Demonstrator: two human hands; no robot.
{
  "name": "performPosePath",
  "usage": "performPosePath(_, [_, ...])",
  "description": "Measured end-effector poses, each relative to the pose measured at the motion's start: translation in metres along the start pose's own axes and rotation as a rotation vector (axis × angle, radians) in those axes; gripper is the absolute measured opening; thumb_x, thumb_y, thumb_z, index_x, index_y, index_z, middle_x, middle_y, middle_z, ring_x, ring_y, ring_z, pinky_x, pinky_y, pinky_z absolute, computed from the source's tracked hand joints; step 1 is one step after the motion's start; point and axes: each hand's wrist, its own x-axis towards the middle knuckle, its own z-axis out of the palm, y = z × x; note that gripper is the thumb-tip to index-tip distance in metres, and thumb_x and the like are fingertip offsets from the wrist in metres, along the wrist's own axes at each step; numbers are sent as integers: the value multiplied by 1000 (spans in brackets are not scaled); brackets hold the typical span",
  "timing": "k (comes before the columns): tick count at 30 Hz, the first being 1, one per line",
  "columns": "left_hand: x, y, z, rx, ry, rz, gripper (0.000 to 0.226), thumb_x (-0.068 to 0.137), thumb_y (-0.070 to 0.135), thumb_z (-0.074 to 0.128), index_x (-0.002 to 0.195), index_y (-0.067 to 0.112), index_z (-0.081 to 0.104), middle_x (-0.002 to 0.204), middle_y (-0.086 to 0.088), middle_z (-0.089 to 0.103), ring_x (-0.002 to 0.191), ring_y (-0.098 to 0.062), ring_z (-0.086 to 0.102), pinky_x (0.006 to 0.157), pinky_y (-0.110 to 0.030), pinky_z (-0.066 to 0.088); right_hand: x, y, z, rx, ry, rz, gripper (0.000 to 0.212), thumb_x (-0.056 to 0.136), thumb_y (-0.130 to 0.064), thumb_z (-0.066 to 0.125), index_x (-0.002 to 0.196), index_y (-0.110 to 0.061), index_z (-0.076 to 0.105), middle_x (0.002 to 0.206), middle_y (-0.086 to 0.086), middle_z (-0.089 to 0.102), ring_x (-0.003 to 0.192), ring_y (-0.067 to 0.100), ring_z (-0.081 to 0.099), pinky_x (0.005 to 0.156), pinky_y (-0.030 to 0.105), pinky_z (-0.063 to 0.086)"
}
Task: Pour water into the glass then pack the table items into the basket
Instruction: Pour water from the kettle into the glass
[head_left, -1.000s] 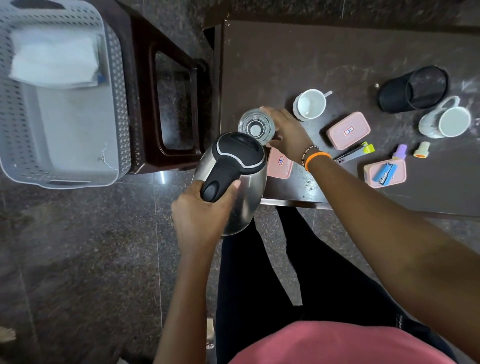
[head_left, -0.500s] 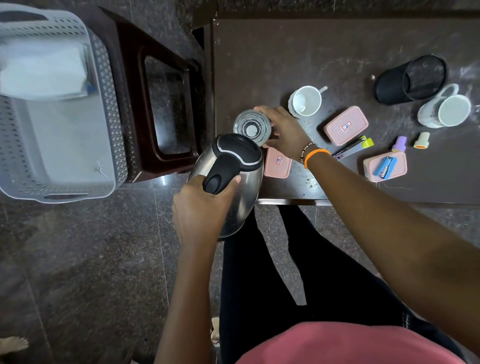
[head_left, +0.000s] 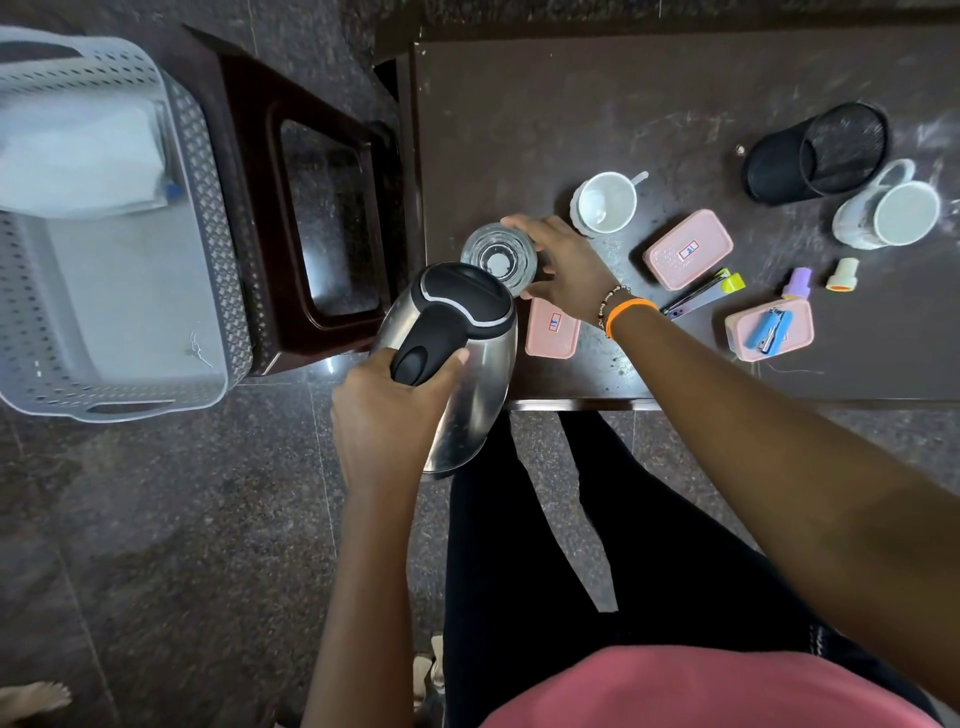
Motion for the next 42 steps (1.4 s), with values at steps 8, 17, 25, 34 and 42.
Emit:
performPosePath(8, [-2, 2, 1, 75, -16, 28, 50, 60, 60, 71, 50, 22, 41, 45, 11, 45, 45, -5, 44, 47, -21, 30, 0, 1, -1, 5, 6, -7, 80, 67, 5, 71, 137, -17, 40, 126, 14, 49, 118, 26, 50, 106, 33, 39])
performPosePath(17, [-4, 5, 1, 44, -19, -20, 53, 59, 61, 70, 46, 21, 38, 40, 10, 42, 42, -7, 41, 46, -21, 28, 4, 3, 1, 178, -13, 12, 80, 63, 12, 70, 135, -15, 45, 135, 10, 51, 122, 26, 52, 105, 40, 44])
performPosePath(25, [-5, 7, 2, 29, -22, -31, 54, 60, 59, 71, 45, 21, 36, 40, 11, 39, 43, -10, 40, 47, -22, 28, 6, 4, 2, 283, -34, 45, 79, 64, 18, 66, 134, -15, 47, 138, 7, 52, 121, 21, 55, 100, 27, 46])
performPosePath(34, [-7, 15, 0, 19, -34, -48, 47, 64, 57, 71, 49, 21, 44, 47, 11, 49, 47, -7, 48, 47, -20, 30, 7, -1, -4, 235, -61, 71, 80, 64, 15, 68, 133, -19, 47, 136, 2, 55, 116, 18, 59, 79, 9, 42])
performPosePath(42, [-3, 17, -2, 11, -56, -76, 45, 65, 55, 71, 51, 19, 48, 49, 8, 52, 48, -9, 50, 46, -20, 31, 7, -5, -8, 99, -52, 54, 80, 61, 9, 74, 133, -18, 49, 133, 2, 58, 111, 20, 62, 87, 23, 48])
